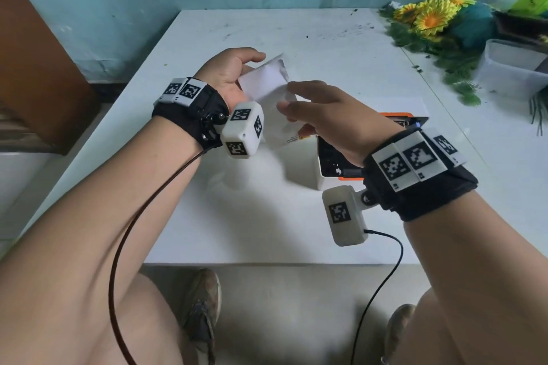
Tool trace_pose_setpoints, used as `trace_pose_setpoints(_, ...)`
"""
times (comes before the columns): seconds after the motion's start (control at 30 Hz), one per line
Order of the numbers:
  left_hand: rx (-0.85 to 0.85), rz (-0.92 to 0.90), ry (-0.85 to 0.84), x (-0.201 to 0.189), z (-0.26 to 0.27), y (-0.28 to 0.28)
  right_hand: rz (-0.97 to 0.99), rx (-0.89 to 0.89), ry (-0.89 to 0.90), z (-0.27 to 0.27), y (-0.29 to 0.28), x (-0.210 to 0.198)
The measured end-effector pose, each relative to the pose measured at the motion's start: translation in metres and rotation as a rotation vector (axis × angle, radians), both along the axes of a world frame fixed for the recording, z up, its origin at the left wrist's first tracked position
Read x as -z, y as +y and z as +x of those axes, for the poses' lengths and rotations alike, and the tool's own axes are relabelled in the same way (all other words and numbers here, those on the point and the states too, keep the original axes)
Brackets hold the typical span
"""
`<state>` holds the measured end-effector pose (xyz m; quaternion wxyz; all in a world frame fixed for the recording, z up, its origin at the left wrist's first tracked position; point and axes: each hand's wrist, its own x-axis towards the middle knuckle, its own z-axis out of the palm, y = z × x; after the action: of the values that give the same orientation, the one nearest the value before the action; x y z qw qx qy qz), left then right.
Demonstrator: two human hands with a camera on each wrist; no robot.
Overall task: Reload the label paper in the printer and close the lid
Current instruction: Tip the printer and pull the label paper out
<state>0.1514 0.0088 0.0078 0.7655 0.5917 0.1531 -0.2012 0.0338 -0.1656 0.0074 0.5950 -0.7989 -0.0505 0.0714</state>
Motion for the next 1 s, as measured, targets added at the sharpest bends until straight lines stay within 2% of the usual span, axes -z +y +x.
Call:
trace_pose_setpoints(0.23, -0.058, -0.017, -0.060, -0.010, -0.005, 0.005, -0.156, 0.013, -0.092, 0.007, -0.002, 0.014)
trace_pose_setpoints(0.37, -0.087, -0.129, -0.043, -0.013, -0.012, 0.006, -0.092, 0.251, -0.163, 0.012, 0.001, 0.020)
trace_pose_setpoints(0.47, -0.041, -0.171, -0.046, -0.017, -0.023, 0.004, -0.067, 0.334, -0.182, 0.014, 0.005, 0.017)
trace_pose_setpoints(0.57, 0.026, -0.042, -0.137, -0.016, -0.039, 0.000, -0.051, 0.367, -0.193, 0.014, 0.006, 0.014)
trace_pose_setpoints(0.7, 0.081, 0.085, -0.148, 0.009, -0.068, 0.003, -0.053, 0.398, -0.193, 0.009, 0.002, 0.014)
trace_pose_setpoints(0.87, -0.047, 0.162, -0.230, 0.026, -0.079, -0.006, -0.057, 0.399, -0.145, -0.011, -0.014, 0.007)
trace_pose_setpoints(1.0, -0.154, 0.179, -0.295, 0.028, -0.074, -0.016, -0.208, 0.651, -0.268, -0.030, -0.043, 0.010)
